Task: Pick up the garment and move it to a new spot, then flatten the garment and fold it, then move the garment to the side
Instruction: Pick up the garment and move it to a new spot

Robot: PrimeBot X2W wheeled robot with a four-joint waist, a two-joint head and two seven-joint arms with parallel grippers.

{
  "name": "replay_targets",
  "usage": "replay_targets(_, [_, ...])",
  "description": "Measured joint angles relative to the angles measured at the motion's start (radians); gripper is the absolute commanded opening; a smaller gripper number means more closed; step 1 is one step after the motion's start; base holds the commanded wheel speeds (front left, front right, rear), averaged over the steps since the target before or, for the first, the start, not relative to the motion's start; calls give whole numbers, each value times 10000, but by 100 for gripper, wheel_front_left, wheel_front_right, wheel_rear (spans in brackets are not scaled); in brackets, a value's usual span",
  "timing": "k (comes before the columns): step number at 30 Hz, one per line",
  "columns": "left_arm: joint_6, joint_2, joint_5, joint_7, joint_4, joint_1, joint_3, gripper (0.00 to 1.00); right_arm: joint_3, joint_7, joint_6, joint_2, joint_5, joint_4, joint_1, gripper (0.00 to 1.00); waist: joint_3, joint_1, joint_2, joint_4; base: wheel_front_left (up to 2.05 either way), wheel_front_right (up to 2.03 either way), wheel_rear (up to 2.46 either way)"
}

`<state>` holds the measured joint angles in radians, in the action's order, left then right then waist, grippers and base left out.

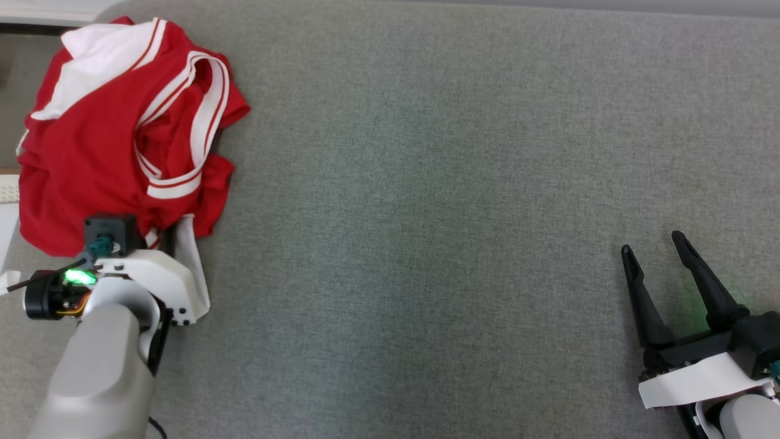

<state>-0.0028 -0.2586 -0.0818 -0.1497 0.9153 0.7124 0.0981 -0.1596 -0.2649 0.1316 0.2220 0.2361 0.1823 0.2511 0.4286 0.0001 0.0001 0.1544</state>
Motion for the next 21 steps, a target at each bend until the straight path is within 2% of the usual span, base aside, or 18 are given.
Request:
replay_targets(4, [-104, -84, -176, -12, 303, 63, -123, 0, 69, 2, 0, -96, 8, 119, -112, 100, -260, 0, 0, -9, 0, 0, 0])
replay_targets(10, [-238, -683, -318, -184, -82, 216, -240, 0, 119, 2, 0, -343, 29, 249, -469, 100, -990, 0, -1, 22, 0, 0, 0])
replay_targets(16, [-385, -1231, -454, 217, -1603, 470, -314, 0, 92, 2, 0, -640, 42, 393, -771, 100, -1893, -1, -1, 19, 0, 0, 0])
replay_targets(21, [-575, -1411, -667, 1009, -3430, 482, -326, 0, 38, 2, 0, -884, 42, 487, -1019, 100, -2572, -1, 0, -86, 0, 0, 0])
